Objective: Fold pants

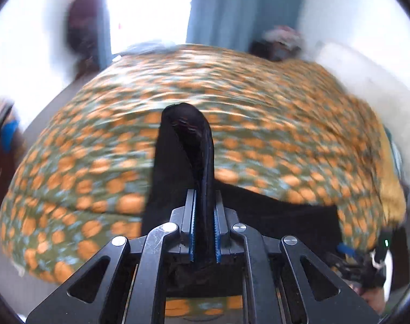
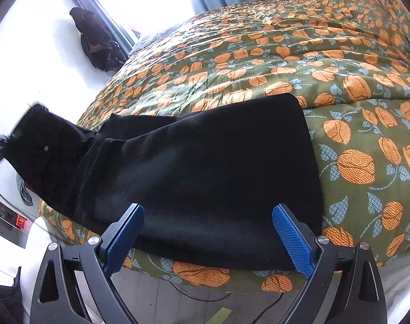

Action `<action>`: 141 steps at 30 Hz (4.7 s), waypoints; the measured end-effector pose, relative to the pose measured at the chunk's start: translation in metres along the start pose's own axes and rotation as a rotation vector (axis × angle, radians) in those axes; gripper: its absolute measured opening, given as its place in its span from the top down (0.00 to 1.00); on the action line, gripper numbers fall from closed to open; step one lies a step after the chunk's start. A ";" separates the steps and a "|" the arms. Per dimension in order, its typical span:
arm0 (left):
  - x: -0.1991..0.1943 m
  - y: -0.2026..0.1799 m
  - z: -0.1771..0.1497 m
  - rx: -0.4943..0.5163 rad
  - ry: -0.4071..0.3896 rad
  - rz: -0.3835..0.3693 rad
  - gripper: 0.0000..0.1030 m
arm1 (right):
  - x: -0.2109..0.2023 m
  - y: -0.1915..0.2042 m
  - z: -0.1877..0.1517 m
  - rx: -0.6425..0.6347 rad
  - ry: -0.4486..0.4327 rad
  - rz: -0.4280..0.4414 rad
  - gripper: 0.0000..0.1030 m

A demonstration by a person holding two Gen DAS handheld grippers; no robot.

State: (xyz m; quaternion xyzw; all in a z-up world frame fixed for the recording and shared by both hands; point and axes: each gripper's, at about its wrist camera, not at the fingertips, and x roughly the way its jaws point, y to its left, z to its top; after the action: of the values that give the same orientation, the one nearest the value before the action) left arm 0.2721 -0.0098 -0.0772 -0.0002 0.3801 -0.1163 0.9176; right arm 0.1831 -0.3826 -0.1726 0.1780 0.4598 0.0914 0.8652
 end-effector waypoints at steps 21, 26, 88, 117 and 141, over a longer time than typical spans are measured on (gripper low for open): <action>0.040 0.040 -0.053 -0.113 0.143 0.101 0.88 | -0.019 0.011 0.013 -0.030 -0.072 0.158 0.07; 0.102 -0.013 -0.105 0.126 0.243 0.139 0.97 | 0.012 0.058 0.019 -0.157 0.066 0.424 0.07; 0.041 -0.022 -0.077 -0.022 0.163 -0.097 0.50 | -0.069 -0.021 0.074 -0.166 0.281 0.361 0.80; 0.099 -0.085 -0.098 0.209 0.324 0.075 0.27 | 0.033 -0.021 0.079 -0.303 0.168 -0.023 0.64; 0.092 -0.067 -0.099 0.137 0.348 0.019 0.21 | -0.052 -0.030 0.011 -0.155 0.146 0.107 0.49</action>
State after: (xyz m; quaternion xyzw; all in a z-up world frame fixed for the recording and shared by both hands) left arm 0.2518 -0.0859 -0.2063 0.0862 0.5241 -0.1316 0.8370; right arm 0.1627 -0.4298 -0.1389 0.1280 0.5031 0.1855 0.8343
